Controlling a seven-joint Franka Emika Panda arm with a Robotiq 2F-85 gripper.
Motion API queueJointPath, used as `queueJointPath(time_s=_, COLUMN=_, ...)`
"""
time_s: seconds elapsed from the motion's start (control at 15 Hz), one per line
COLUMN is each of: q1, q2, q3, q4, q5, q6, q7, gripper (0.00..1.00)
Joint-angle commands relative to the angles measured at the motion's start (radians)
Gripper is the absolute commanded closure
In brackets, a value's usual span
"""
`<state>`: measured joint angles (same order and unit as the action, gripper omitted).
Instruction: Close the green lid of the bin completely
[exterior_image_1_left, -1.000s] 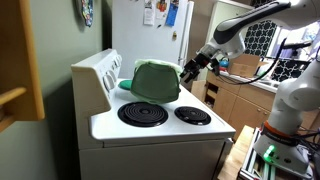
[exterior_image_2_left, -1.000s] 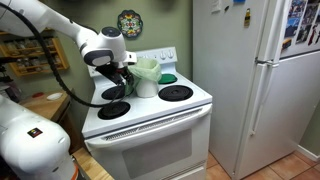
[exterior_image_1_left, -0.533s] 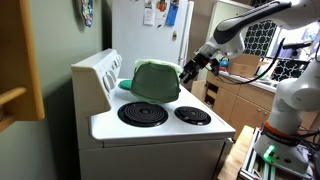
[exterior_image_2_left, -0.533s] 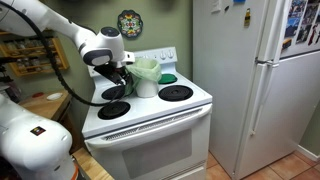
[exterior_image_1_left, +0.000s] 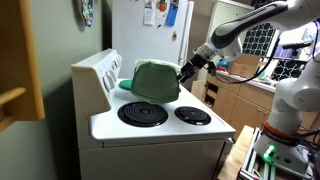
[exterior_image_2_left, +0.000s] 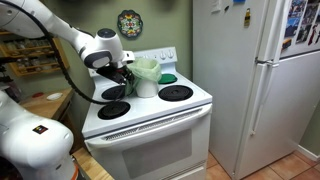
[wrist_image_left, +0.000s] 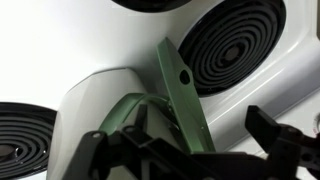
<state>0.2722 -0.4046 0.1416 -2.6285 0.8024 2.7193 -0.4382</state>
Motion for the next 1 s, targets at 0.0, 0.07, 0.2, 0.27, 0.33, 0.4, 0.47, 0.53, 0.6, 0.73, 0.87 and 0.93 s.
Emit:
queueJointPath(time_s=0.0, q1=0.051, q2=0.037, q3=-0.028, q4=-0.002, q5=-0.013, q6=0.059, q7=-0.022, gripper=0.01)
queueJointPath(time_s=0.07, q1=0.058, q2=0.047, q3=-0.03, q4=-0.001, q5=-0.016, q6=0.068, q7=-0.026, gripper=0.04)
queueJointPath(time_s=0.2, q1=0.042, q2=0.07, q3=-0.01, q4=0.004, q5=-0.001, q6=0.081, q7=-0.053, gripper=0.26)
queueJointPath(time_s=0.27, q1=0.041, q2=0.079, q3=-0.012, q4=0.007, q5=-0.004, q6=0.081, q7=-0.058, gripper=0.29)
queueJointPath(time_s=0.33, q1=0.037, q2=0.087, q3=-0.011, q4=0.01, q5=-0.011, q6=0.08, q7=-0.06, gripper=0.36)
queueJointPath(time_s=0.4, q1=0.033, q2=0.094, q3=-0.01, q4=0.013, q5=-0.016, q6=0.08, q7=-0.061, gripper=0.46)
queueJointPath(time_s=0.47, q1=0.031, q2=0.101, q3=-0.01, q4=0.016, q5=-0.017, q6=0.081, q7=-0.064, gripper=0.53)
queueJointPath(time_s=0.53, q1=0.028, q2=0.106, q3=-0.009, q4=0.018, q5=-0.022, q6=0.08, q7=-0.067, gripper=0.61)
queueJointPath(time_s=0.6, q1=0.024, q2=0.11, q3=-0.009, q4=0.019, q5=-0.024, q6=0.074, q7=-0.061, gripper=0.66)
queueJointPath(time_s=0.73, q1=0.018, q2=0.111, q3=-0.009, q4=0.02, q5=-0.025, q6=0.061, q7=-0.05, gripper=0.8)
queueJointPath(time_s=0.87, q1=0.01, q2=0.114, q3=-0.009, q4=0.021, q5=-0.029, q6=0.064, q7=-0.048, gripper=0.92)
queueJointPath(time_s=0.93, q1=0.007, q2=0.115, q3=-0.009, q4=0.021, q5=-0.03, q6=0.062, q7=-0.045, gripper=0.96)
